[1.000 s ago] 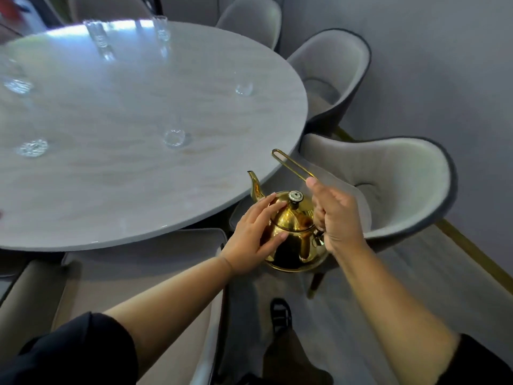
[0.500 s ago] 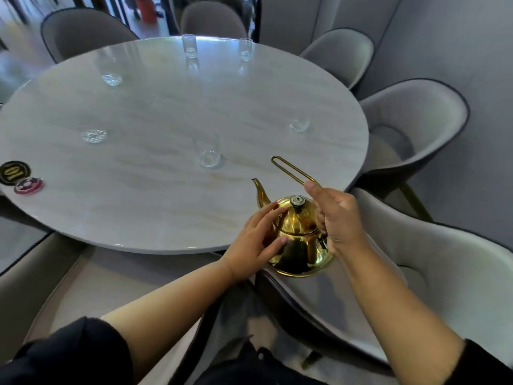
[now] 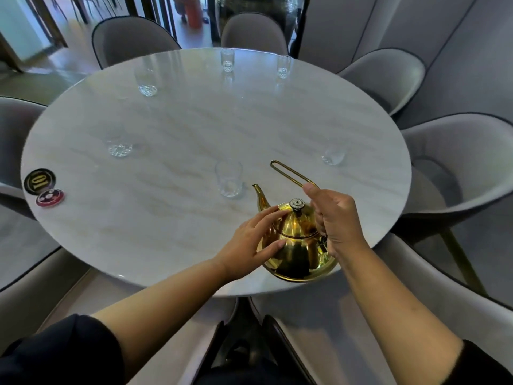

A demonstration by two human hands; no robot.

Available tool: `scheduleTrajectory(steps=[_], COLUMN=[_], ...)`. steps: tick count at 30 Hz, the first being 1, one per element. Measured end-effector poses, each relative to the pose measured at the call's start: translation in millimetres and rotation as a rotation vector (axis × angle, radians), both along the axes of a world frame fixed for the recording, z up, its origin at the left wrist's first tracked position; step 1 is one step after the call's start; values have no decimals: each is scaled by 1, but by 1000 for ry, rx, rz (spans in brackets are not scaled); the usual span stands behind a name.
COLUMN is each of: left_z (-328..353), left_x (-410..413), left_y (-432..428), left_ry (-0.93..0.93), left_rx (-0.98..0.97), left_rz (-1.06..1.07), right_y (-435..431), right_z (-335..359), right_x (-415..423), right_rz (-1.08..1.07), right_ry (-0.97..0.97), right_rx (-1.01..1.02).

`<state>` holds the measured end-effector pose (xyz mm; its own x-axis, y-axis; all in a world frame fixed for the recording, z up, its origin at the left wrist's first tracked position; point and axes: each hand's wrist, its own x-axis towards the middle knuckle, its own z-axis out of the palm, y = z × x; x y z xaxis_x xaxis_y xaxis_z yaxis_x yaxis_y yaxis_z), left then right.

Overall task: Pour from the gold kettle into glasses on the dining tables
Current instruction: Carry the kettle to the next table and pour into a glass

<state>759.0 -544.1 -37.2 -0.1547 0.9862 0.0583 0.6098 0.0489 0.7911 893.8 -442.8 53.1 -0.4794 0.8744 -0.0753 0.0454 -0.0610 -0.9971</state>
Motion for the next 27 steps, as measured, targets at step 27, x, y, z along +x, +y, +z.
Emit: scheduleTrajectory(steps=[27], left_z=[15], left_x=[-67], left_y=[46], left_ry=[-106], left_rx=[20], left_rz=[142], right_y=[70], right_z=[24], right_x=[-106], right_rz=[187], right_ry=[-333], right_rx=[203])
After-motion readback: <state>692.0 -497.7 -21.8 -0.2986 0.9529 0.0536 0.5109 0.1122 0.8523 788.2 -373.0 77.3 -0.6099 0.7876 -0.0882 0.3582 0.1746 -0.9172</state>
